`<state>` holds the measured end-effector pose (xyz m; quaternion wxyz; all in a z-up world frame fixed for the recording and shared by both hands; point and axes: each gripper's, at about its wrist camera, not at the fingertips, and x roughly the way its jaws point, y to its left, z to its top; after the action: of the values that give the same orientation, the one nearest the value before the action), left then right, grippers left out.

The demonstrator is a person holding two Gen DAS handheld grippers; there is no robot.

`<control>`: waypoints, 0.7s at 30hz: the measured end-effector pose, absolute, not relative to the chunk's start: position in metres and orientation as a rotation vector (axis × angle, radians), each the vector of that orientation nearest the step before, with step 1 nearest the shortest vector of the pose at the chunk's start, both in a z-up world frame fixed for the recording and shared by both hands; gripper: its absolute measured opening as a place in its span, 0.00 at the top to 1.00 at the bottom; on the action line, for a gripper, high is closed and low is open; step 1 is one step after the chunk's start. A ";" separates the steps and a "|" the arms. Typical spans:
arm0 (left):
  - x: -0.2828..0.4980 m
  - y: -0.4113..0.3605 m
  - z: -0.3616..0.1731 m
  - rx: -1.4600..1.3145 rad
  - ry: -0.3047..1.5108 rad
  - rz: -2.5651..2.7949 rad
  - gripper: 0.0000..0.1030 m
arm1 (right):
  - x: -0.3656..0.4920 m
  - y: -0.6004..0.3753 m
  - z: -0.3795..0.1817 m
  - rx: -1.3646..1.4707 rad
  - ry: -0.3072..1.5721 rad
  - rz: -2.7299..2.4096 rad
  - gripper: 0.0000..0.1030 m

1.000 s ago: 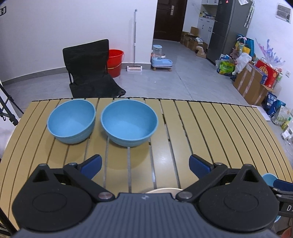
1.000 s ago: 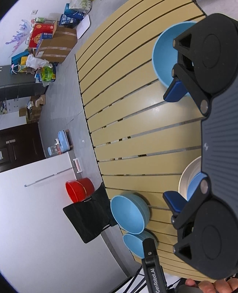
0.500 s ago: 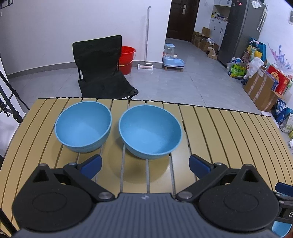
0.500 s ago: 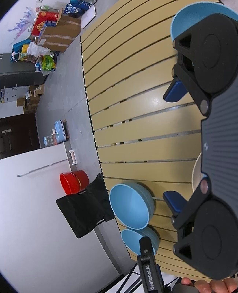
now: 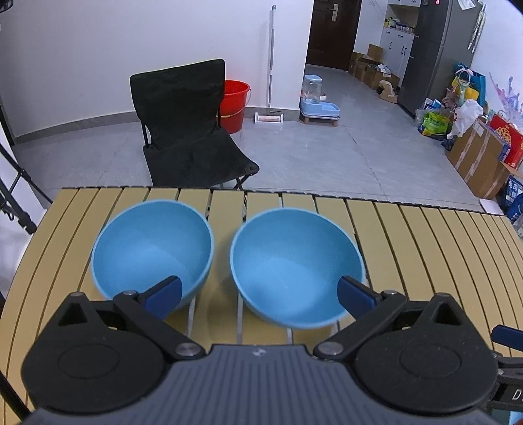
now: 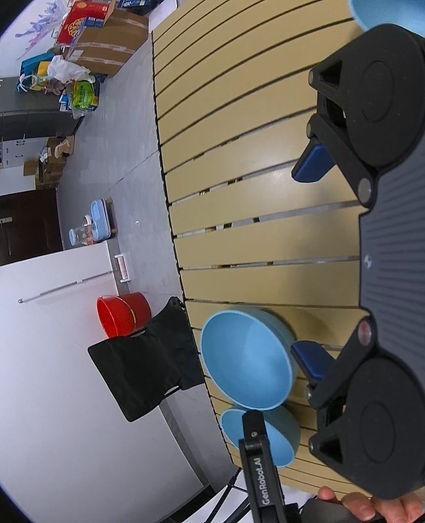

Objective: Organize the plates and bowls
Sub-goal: 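Close the left gripper on one bowl rim while the right gripper grasps another bowl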

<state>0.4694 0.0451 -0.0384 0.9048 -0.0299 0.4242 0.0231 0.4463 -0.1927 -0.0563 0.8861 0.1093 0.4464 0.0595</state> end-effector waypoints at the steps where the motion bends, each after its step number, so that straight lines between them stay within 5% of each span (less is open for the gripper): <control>1: 0.474 0.046 -0.039 -0.056 0.874 0.048 0.00 | 0.451 -0.190 -0.058 0.226 0.929 0.126 0.00; 14: 0.542 0.057 -0.060 0.013 0.899 0.042 0.01 | 0.510 -0.148 -0.080 0.222 0.961 0.146 0.07; 21: 0.566 0.058 -0.080 0.067 0.954 0.013 0.28 | 0.532 -0.137 -0.096 0.251 0.999 0.144 0.22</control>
<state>0.5665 0.0578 -0.0796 0.8878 0.0324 0.4590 0.0062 0.5316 -0.1373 -0.0962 0.8678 0.1201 0.4772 0.0690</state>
